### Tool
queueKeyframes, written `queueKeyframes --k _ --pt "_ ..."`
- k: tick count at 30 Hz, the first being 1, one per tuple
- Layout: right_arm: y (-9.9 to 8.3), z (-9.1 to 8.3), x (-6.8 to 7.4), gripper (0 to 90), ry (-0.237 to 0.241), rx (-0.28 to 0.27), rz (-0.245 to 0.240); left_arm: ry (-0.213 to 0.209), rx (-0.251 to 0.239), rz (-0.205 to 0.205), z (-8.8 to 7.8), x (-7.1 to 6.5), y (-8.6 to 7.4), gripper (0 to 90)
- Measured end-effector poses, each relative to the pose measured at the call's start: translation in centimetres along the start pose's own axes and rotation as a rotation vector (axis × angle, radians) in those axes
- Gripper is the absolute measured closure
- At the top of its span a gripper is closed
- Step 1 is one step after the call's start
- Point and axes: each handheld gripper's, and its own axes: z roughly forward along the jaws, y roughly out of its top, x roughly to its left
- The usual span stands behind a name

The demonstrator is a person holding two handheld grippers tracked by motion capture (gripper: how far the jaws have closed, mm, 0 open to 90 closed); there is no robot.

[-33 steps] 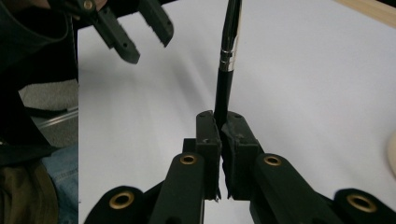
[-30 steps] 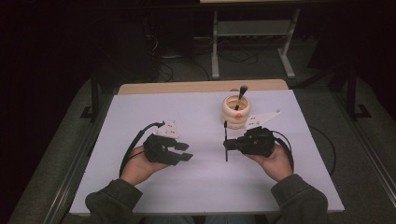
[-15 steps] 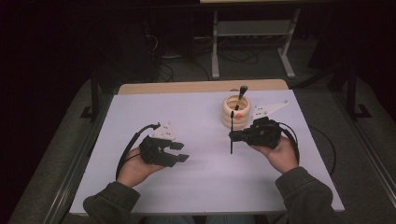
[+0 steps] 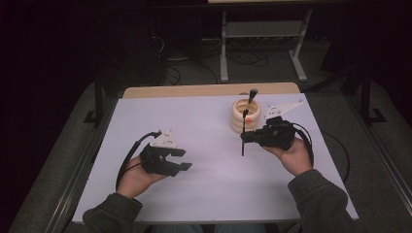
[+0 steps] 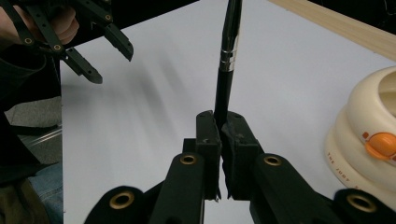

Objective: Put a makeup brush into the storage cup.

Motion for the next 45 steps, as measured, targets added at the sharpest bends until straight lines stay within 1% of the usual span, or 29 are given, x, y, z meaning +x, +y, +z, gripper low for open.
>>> queueKeyframes --k 5,6,7,8,11,12,13,14,15,16,20,25,26,28,30,31,33,35,38,39,41,43,45 --pt "0.3 -0.2 -0.2 84.6 -0.004 0.0 0.003 0.007 -0.004 -0.012 -0.2 0.1 -0.3 47.9" --pt "0.3 -0.2 -0.2 84.6 -0.007 0.0 0.002 0.008 -0.003 -0.007 -0.3 0.1 -0.4 47.7" --pt "0.4 -0.4 -0.3 84.6 -0.008 -0.003 0.008 0.007 -0.011 -0.026 -0.2 0.0 -0.4 47.2" --pt "0.4 -0.5 -0.4 84.6 -0.011 -0.004 0.005 0.007 -0.003 -0.02 -0.3 0.0 -0.5 47.1" --pt "0.5 -0.7 -0.6 84.6 -0.016 -0.005 0.014 0.015 -0.008 -0.006 -0.3 0.0 -0.6 46.4" --pt "0.5 -0.8 -0.7 84.6 -0.017 -0.008 0.016 0.015 -0.011 -0.016 -0.2 -0.1 -0.7 46.3" --pt "0.7 -1.1 -1.0 84.6 -0.022 -0.013 0.017 0.018 -0.007 -0.012 -0.2 0.0 -0.7 45.6" --pt "0.7 -1.1 -1.0 84.6 -0.022 -0.013 0.017 0.019 -0.012 -0.021 -0.2 -0.1 -0.8 45.6" --pt "0.8 -1.3 -1.2 84.6 -0.026 -0.017 0.027 0.017 -0.008 -0.018 -0.3 -0.1 -0.9 45.3" --pt "0.8 -1.3 -1.2 84.6 -0.026 -0.017 0.027 0.018 -0.017 -0.017 -0.2 -0.1 -1.0 45.3" --pt "1.1 -1.7 -1.8 84.6 -0.039 -0.016 0.034 0.026 -0.013 -0.013 -0.4 -0.2 -1.1 44.2" --pt "1.6 -2.0 -2.1 84.6 -0.049 -0.016 0.035 0.024 -0.019 -0.024 -0.4 -0.4 -1.5 43.9" --pt "1.7 -2.0 -2.2 84.6 -0.05 -0.015 0.032 0.028 -0.017 -0.015 -0.4 -0.3 -1.5 43.9" --pt "2.0 -2.1 -2.4 84.6 -0.054 -0.015 0.03 0.024 -0.02 -0.021 -0.3 -0.4 -1.6 43.7" --pt "2.3 -2.3 -2.6 84.6 -0.061 -0.015 0.037 0.023 -0.017 -0.017 -0.3 -0.5 -1.7 43.7" --pt "2.4 -2.3 -2.7 84.6 -0.061 -0.017 0.035 0.022 -0.024 -0.025 -0.3 -0.5 -1.7 43.6" --pt "2.6 -2.4 -3.0 84.6 -0.066 -0.016 0.038 0.021 -0.017 -0.015 -0.3 -0.5 -1.7 43.5" --pt "3.0 -2.5 -3.2 84.6 -0.073 -0.015 0.043 0.021 -0.026 -0.023 -0.3 -0.5 -1.8 43.4" --pt "3.5 -2.7 -3.6 84.6 -0.082 -0.019 0.044 0.021 -0.019 -0.015 -0.3 -0.5 -1.9 43.2" --pt "3.6 -2.8 -3.8 84.6 -0.085 -0.019 0.04 0.021 -0.027 -0.023 -0.3 -0.6 -1.9 43.2" --pt "3.9 -2.9 -4.0 84.6 -0.091 -0.018 0.047 0.022 -0.015 -0.009 -0.4 -0.5 -1.9 43.1" --pt "4.2 -3.0 -4.3 84.6 -0.1 -0.019 0.047 0.023 -0.016 -0.004 -0.5 -0.6 -2.0 43.1" --pt "4.4 -3.1 -4.6 84.6 -0.107 -0.023 0.048 0.021 -0.018 -0.011 -0.5 -0.7 -2.0 43.1"
